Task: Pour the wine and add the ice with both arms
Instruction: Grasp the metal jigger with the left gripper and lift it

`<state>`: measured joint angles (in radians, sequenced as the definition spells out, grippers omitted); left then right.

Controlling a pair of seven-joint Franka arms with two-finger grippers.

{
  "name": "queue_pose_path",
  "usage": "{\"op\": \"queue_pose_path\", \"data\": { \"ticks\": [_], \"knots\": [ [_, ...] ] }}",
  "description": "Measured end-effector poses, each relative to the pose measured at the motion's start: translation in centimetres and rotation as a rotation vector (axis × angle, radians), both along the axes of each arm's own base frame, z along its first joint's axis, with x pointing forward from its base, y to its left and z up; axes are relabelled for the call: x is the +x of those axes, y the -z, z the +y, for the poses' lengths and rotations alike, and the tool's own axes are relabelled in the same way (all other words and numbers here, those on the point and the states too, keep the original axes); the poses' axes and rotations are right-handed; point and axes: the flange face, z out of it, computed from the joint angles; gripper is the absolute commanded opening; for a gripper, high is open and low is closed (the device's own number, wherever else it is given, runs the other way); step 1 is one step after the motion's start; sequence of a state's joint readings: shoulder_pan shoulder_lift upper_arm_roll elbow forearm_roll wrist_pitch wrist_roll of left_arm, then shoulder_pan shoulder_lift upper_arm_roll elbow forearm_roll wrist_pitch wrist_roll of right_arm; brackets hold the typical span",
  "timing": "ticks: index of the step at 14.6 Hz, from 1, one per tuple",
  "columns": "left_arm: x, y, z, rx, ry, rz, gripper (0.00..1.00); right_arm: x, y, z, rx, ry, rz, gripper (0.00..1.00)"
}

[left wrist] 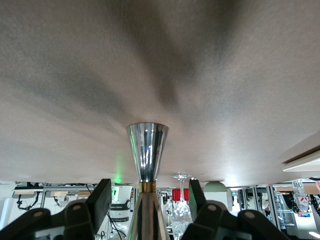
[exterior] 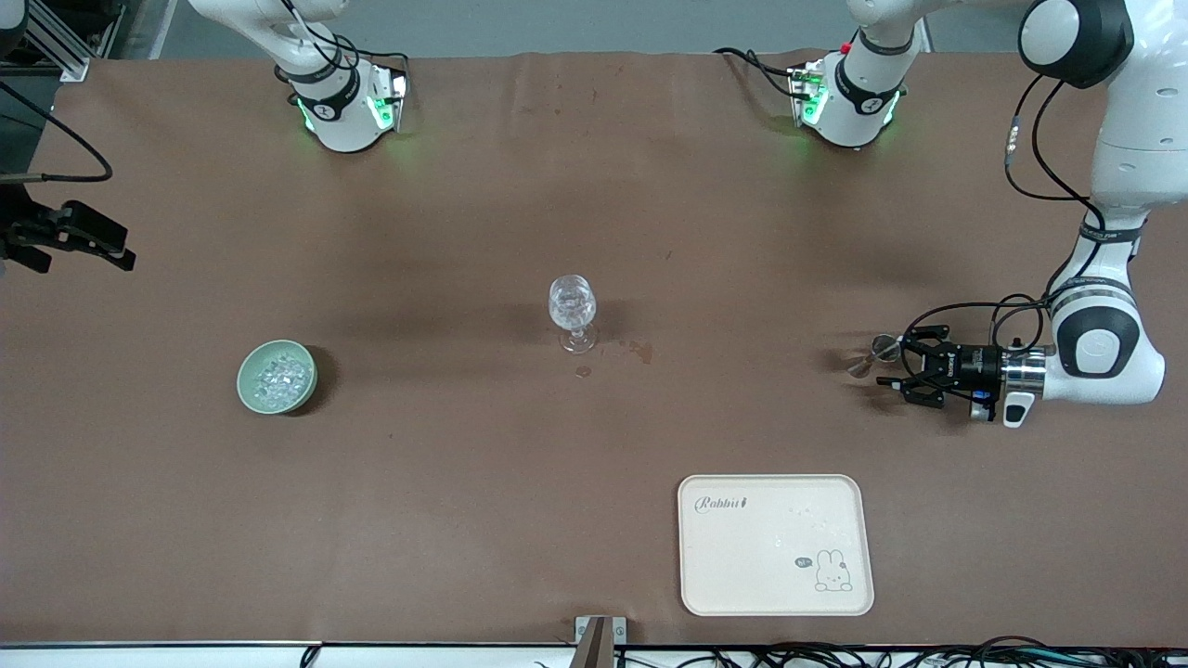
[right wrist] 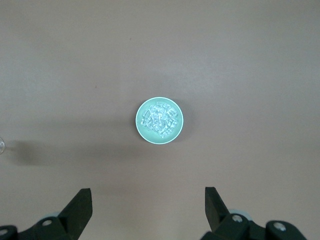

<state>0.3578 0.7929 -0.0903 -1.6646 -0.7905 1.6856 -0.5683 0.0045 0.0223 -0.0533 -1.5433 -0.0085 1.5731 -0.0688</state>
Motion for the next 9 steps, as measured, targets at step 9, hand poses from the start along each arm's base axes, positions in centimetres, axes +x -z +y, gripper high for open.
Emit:
{"op": "queue_pose_path", "data": {
  "ticks": [9],
  "knots": [
    [-0.3, 1.4, -1.0, -0.041, 0.001, -0.001, 0.5, 0.3, 0.2, 0.0, 0.0, 0.0, -0.005, 0.99]
  ]
}}
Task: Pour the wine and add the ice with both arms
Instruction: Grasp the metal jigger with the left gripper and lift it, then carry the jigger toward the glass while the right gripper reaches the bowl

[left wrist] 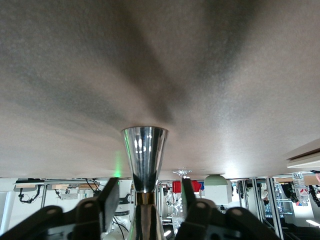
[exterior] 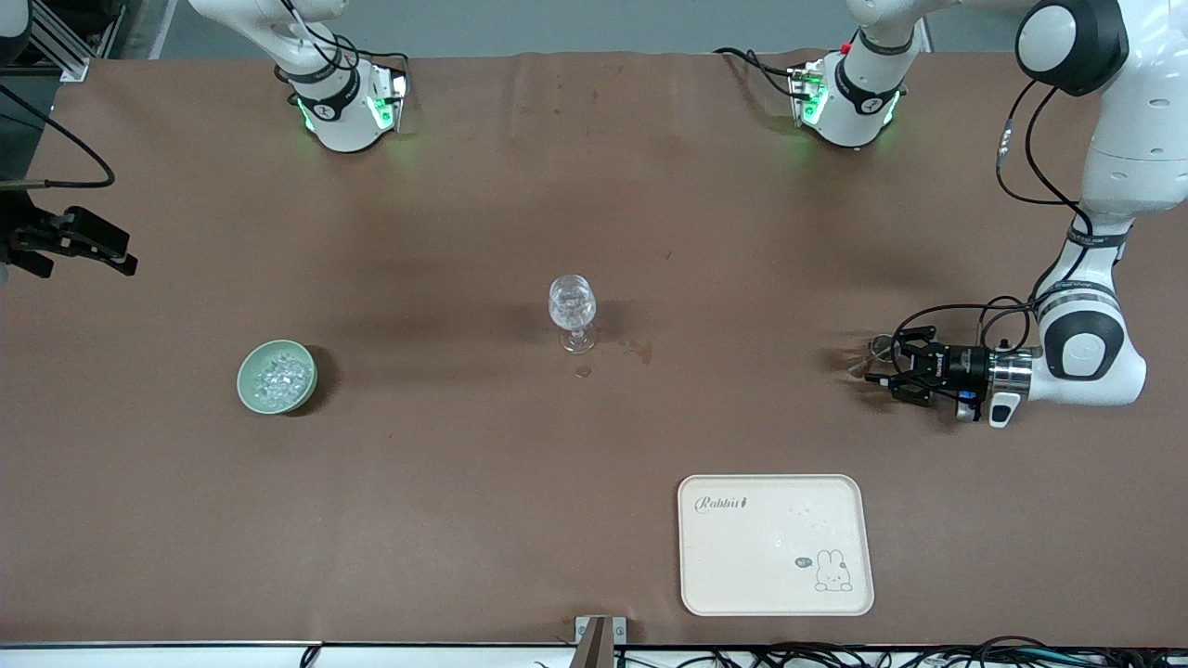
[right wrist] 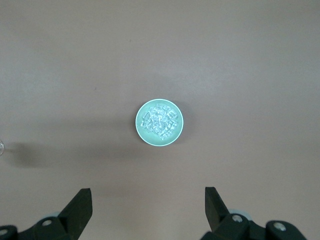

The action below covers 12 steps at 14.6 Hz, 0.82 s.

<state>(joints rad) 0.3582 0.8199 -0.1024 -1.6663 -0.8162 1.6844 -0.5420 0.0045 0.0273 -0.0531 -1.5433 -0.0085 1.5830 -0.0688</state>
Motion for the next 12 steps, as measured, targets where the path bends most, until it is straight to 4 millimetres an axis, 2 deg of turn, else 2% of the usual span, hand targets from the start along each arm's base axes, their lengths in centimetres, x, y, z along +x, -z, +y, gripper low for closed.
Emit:
{"op": "queue_pose_path", "data": {
  "ticks": [6, 10, 12],
  "knots": [
    [0.0, 0.0, 0.0, -0.004, -0.001, 0.001, 0.38, 0.1, 0.4, 0.0, 0.0, 0.0, 0.006, 0.99],
    [-0.2, -0.1, -0.2, -0.018, 0.004, 0.009, 0.26, 0.4, 2.3, -0.1, 0.001, 0.002, 0.017, 0.99],
    [-0.2, -0.1, -0.2, -0.019, 0.004, 0.009, 0.18, 0.7, 4.1, -0.3, 0.0, 0.005, 0.017, 0.99]
  ]
}}
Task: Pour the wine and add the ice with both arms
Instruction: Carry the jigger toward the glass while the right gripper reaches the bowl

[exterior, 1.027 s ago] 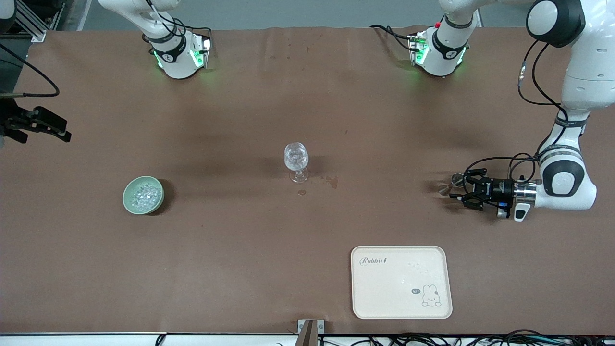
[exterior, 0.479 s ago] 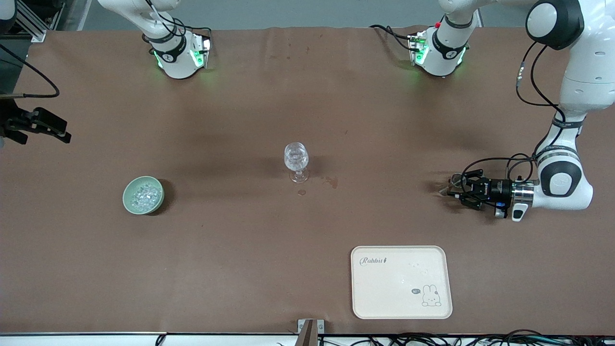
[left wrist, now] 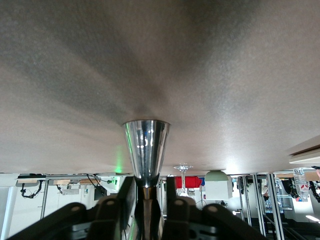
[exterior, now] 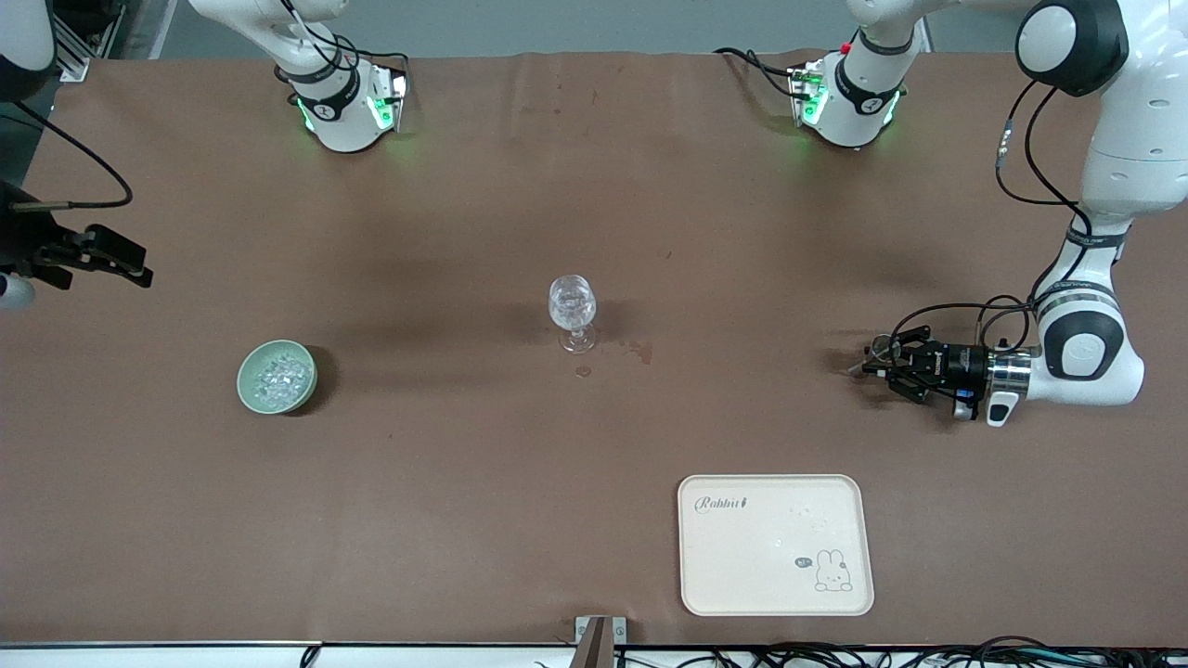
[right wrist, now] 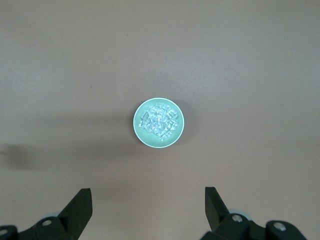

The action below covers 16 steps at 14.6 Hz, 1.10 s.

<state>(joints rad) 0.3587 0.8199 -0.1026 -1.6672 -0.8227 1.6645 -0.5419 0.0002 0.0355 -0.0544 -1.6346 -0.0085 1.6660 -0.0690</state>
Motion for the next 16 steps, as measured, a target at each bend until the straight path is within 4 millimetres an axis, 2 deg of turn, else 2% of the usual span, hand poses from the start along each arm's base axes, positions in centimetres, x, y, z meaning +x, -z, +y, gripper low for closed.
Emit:
{"op": "queue_pose_path", "data": {
  "ticks": [3, 8, 10, 13, 16],
  "knots": [
    [0.0, 0.0, -0.1, -0.001, 0.001, -0.001, 0.02, 0.4, 3.8, -0.2, 0.0, 0.001, -0.007, 0.99],
    [1.1, -0.9, -1.7, -0.049, -0.03, -0.015, 0.01, 0.8, 10.4, -0.3, -0.002, 0.003, -0.009, 0.98],
    [1.9, -1.9, -3.1, -0.059, -0.035, 0.001, 0.01, 1.3, 13.4, -0.7, -0.003, 0.009, -0.003, 0.98],
    [3.5, -4.8, -6.2, -0.073, -0.025, 0.018, 0.01, 2.3, 17.5, -1.9, -0.006, 0.025, 0.015, 0.97],
    [4.6, -9.4, -10.5, -0.078, -0.009, 0.049, 0.0, 3.1, 21.4, -2.1, -0.008, 0.027, 0.044, 0.95]
  ]
}}
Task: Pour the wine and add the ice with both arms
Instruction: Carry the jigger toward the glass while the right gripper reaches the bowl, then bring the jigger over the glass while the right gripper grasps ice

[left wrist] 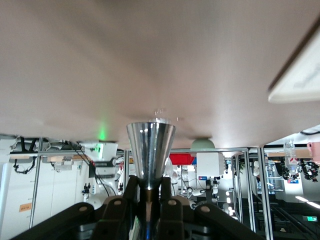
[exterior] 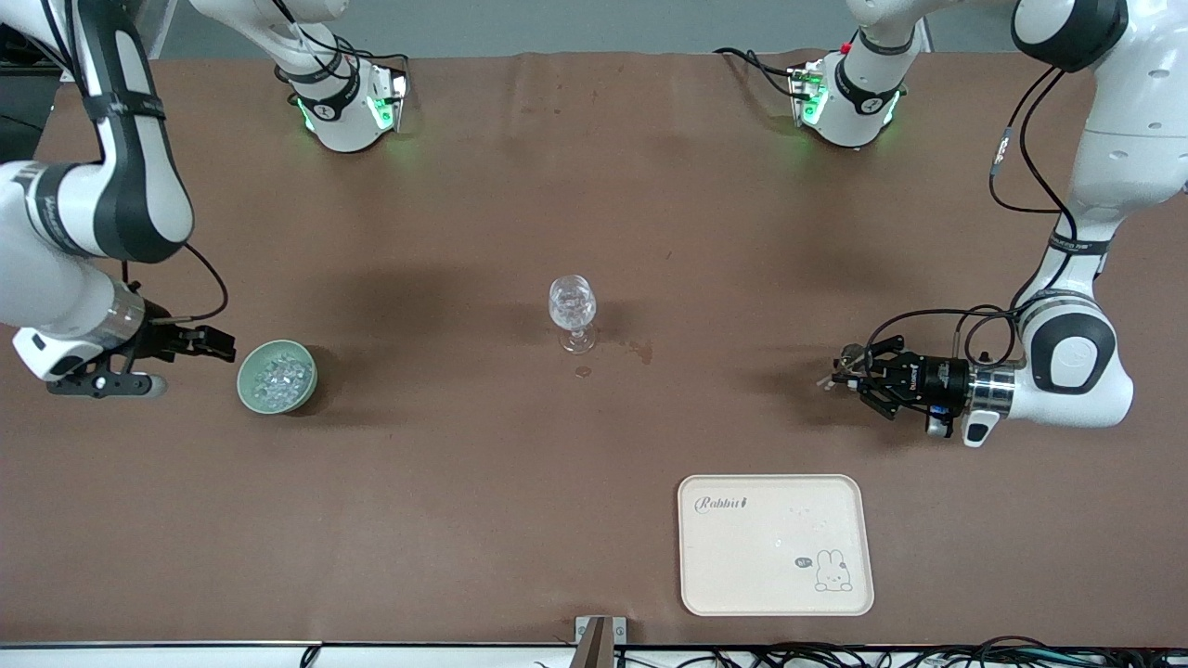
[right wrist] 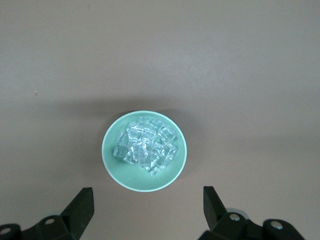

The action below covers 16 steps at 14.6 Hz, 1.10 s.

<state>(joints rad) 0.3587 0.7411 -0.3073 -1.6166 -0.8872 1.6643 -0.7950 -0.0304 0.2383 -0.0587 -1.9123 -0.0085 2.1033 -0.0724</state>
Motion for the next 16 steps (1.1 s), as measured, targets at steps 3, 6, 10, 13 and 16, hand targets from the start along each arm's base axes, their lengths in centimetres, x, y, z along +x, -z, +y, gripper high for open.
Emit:
{"op": "queue_pose_path", "data": {
  "ticks": [3, 6, 10, 13, 16],
  "knots": [
    [0.4, -4.4, -4.1, 0.013, 0.011, 0.046, 0.0, 0.4, 4.8, 0.1, -0.004, -0.004, -0.018, 0.94],
    [0.1, -7.0, -7.5, 0.033, 0.033, 0.079, 0.0, -0.6, 9.2, 0.4, -0.006, -0.012, -0.035, 0.88],
    [-0.9, -10.7, -13.1, 0.09, 0.067, 0.092, 0.0, -1.4, 11.8, 0.9, -0.004, -0.021, -0.019, 0.79],
    [-1.5, -12.7, -18.8, 0.159, 0.036, 0.087, 0.0, -1.4, 12.4, 1.2, -0.004, -0.026, -0.016, 0.75],
    [-2.4, -13.5, -24.2, 0.2, -0.014, 0.087, 0.0, -1.2, 13.0, 1.5, -0.005, -0.032, -0.03, 0.73]
  ]
}}
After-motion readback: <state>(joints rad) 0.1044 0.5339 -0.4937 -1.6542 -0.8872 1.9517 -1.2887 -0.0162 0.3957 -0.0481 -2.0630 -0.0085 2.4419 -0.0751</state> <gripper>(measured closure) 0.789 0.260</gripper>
